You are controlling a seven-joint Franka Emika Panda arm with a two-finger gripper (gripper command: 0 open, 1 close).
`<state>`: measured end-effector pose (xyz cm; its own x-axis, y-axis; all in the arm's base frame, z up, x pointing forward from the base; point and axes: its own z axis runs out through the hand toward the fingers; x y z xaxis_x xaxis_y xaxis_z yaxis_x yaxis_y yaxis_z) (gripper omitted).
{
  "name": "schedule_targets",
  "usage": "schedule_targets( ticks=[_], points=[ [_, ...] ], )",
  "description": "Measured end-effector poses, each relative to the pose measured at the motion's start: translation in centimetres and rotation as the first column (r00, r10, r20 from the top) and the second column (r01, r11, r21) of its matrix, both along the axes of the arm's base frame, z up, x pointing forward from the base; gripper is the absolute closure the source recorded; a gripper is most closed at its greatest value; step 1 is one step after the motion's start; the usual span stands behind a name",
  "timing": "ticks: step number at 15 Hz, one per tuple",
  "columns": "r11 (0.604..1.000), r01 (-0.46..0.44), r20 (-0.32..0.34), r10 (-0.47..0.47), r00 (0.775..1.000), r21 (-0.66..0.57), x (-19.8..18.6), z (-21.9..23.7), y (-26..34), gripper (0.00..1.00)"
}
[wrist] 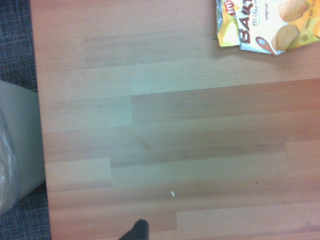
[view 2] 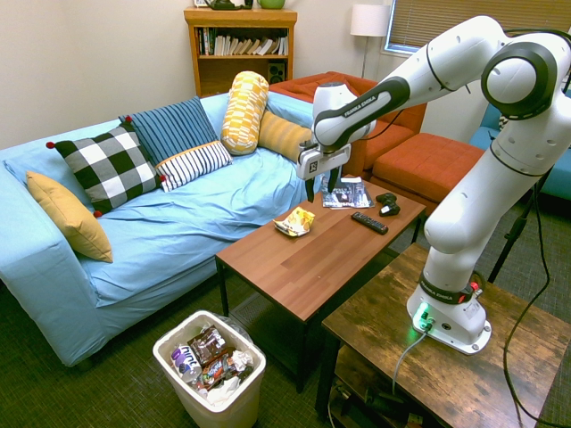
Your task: Throw the chip bag in the trash bin
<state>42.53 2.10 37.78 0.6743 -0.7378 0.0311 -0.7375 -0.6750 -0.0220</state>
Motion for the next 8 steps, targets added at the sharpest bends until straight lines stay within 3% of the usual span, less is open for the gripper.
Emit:
schedule_targets(
  ticks=[3,8],
  points=[
    [1.0,0.01,0.011,-0.01,1.0,-0.001,0.5,-0.4,-0.3,0.0],
    [0.994,0.109,0.043,-0.108,0.993,-0.014,3.6,-2.9,-4.0,0.0]
  ],
)
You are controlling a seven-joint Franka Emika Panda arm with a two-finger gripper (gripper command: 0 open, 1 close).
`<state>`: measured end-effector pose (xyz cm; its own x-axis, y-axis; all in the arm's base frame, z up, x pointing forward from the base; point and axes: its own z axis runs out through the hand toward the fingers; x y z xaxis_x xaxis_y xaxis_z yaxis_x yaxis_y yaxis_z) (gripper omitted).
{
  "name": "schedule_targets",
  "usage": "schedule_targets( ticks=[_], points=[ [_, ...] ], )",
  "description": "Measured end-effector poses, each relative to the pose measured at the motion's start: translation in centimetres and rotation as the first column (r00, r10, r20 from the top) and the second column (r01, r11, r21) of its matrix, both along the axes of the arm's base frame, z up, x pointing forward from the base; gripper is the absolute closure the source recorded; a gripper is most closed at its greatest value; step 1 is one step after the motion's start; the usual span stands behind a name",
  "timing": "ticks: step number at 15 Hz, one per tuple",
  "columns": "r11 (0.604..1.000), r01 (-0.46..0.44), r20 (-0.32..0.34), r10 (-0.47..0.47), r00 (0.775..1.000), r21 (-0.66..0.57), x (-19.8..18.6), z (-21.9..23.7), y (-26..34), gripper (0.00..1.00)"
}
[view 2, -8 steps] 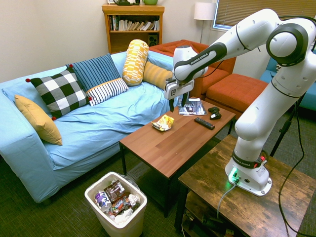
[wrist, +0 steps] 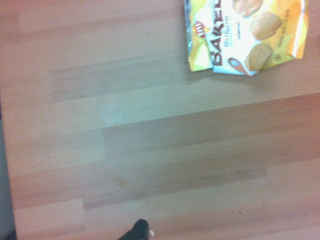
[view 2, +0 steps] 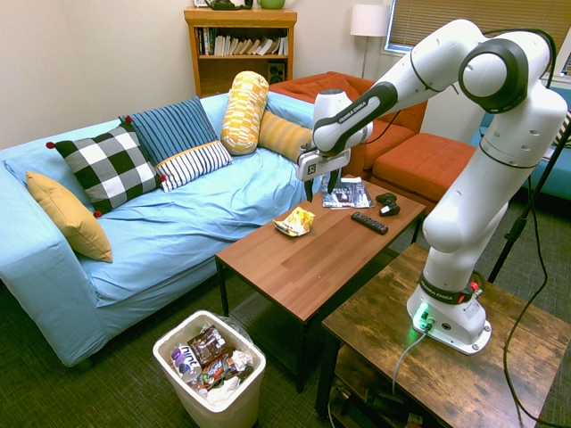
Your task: Throw the chip bag in the trash bin
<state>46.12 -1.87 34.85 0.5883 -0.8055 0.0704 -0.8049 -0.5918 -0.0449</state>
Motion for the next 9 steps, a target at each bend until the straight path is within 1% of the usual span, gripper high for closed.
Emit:
schedule_targets(
  ticks=[4,7,9],
  points=[
    [0.998,0.066,0.015,-0.066,0.998,0.008,2.7,-1.0,-2.9,0.0],
    [0.993,0.118,0.01,-0.118,0.993,0.012,4.5,-3.0,-5.5,0.0],
    [0.989,0.141,0.006,-0.142,0.99,0.038,6.0,-4.4,-6.4,0.0]
  ],
)
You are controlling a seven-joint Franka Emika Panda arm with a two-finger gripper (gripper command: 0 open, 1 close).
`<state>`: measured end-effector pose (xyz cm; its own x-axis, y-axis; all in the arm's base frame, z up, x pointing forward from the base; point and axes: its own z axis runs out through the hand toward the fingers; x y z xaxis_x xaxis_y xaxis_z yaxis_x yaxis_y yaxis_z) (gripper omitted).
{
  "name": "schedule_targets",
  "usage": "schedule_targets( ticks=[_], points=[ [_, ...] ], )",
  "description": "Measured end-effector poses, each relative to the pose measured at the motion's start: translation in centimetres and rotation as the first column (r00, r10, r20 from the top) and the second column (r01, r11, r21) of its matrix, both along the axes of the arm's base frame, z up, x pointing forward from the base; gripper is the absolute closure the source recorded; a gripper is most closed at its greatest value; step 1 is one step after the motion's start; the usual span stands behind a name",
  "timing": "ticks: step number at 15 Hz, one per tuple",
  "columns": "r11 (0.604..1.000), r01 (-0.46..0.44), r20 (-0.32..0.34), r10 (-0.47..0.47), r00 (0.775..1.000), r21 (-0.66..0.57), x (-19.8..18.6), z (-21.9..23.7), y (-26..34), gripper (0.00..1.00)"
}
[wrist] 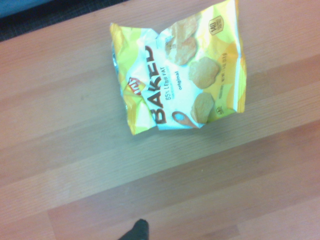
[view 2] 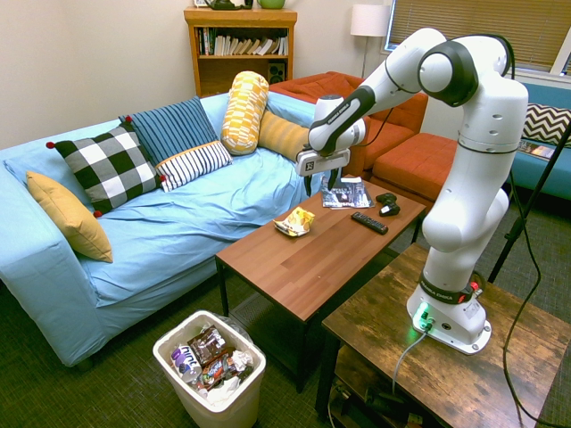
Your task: Throw the chip bag in the trash bin
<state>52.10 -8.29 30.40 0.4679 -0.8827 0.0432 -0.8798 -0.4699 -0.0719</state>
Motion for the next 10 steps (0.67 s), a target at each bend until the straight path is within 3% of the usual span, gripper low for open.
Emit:
schedule_targets(
  ticks=[10],
  points=[
    [0.996,0.01,-0.008,-0.009,1.0,0.092,8.0,-8.2,-5.5,0.0]
  ],
)
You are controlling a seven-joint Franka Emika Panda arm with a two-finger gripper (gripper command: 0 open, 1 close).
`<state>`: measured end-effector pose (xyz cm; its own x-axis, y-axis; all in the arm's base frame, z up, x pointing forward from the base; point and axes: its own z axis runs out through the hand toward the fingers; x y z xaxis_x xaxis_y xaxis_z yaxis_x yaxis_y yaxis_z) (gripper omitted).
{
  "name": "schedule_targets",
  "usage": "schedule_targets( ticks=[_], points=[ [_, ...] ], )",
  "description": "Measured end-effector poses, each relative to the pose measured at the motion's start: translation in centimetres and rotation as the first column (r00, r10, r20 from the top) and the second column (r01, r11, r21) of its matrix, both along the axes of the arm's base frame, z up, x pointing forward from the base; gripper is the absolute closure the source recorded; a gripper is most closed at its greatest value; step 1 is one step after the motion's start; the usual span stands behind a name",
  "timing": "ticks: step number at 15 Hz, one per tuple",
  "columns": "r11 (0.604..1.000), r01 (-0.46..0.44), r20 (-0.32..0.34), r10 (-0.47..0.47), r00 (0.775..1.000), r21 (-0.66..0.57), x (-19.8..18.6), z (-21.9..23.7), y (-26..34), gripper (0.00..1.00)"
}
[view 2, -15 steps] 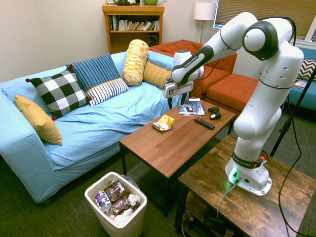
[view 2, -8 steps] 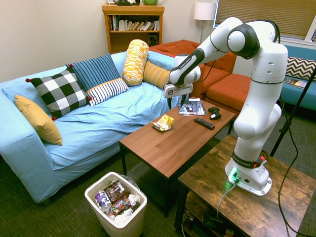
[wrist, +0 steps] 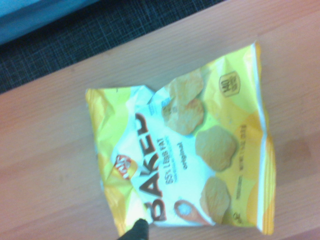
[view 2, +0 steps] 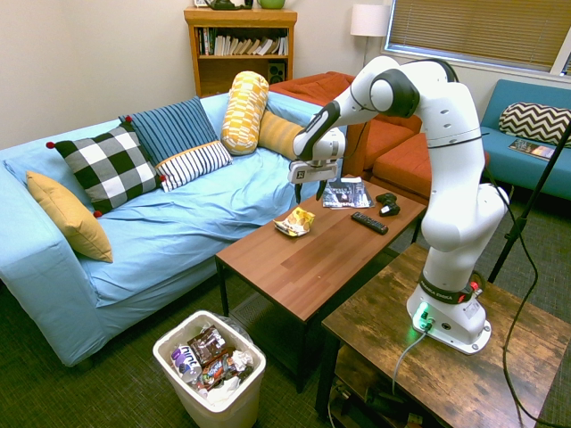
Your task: Throw the chip bag in the trash bin
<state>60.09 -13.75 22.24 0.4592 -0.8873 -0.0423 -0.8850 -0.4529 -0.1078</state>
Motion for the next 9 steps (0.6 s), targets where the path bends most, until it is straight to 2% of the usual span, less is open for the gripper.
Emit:
schedule_targets(
  ticks=[9],
  points=[
    [0.988,-0.108,0.013,0.107,0.994,0.108,3.9,-5.4,-4.0,0.0]
  ],
)
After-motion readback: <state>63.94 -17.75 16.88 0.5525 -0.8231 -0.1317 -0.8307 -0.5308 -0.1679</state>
